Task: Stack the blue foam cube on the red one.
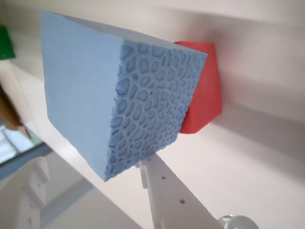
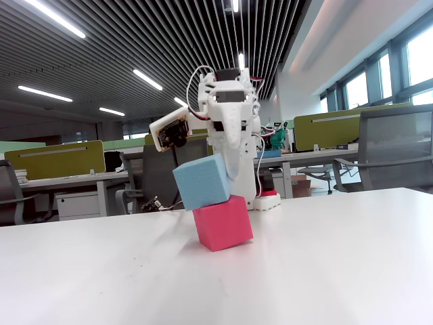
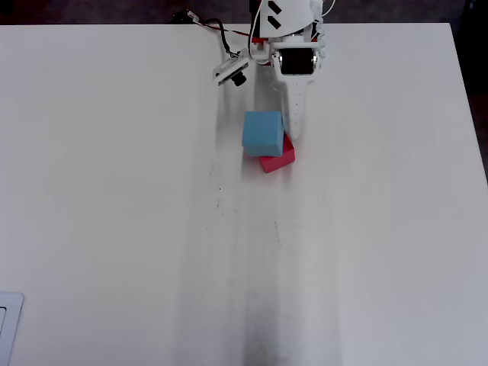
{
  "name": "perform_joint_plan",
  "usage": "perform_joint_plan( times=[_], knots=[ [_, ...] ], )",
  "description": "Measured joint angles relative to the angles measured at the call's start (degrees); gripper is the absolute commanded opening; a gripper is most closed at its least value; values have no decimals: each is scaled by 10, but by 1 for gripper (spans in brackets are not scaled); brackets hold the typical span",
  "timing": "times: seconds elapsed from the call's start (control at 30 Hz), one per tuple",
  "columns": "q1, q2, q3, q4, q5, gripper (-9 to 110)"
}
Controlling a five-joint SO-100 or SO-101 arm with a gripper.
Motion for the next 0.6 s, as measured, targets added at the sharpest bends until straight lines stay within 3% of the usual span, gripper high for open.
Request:
perform_joint_plan(
  times=[0.6],
  knots=[
    [25,0,0,0,0,24]
  ],
)
